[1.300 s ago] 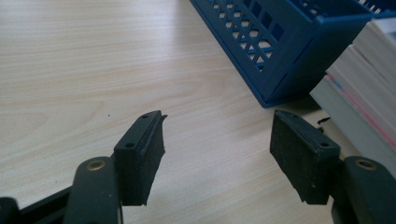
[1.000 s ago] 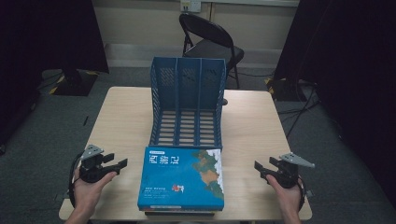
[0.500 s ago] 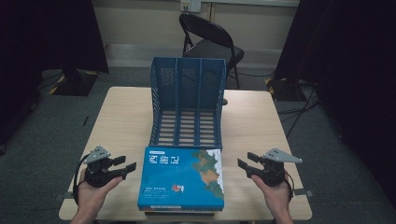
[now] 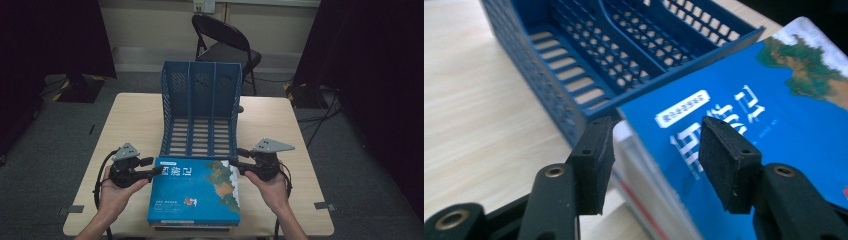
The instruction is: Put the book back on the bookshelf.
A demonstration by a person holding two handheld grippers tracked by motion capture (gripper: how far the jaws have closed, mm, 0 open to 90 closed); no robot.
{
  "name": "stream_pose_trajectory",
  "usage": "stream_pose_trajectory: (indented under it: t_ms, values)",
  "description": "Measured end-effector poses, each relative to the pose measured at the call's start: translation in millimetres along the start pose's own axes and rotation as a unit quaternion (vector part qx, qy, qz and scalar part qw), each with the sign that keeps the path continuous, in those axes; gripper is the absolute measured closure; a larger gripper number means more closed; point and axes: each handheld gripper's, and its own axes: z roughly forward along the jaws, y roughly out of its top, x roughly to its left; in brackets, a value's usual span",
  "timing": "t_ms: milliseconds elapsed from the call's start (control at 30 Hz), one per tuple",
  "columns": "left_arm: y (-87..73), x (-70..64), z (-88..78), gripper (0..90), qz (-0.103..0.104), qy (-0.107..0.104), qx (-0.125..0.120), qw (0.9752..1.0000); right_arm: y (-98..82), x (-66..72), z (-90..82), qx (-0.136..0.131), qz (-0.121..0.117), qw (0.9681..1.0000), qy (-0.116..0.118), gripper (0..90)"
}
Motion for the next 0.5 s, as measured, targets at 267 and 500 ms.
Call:
stream_pose_trajectory:
  t_ms: [267, 500]
  values:
    - [-7.3, 0.1, 6.9, 53.0, -0.01, -0.002, -0.008, 0.9999, -12.6, -0.7, 27.5, 0.028, 0.005, 0.9993, 0.026, 60.3]
    - [-13.3, 2.1, 9.2, 50.2, -0.015, -0.007, -0.013, 0.9998, -16.4, 1.1, 32.8, 0.041, -0.004, 0.9991, 0.013, 58.9]
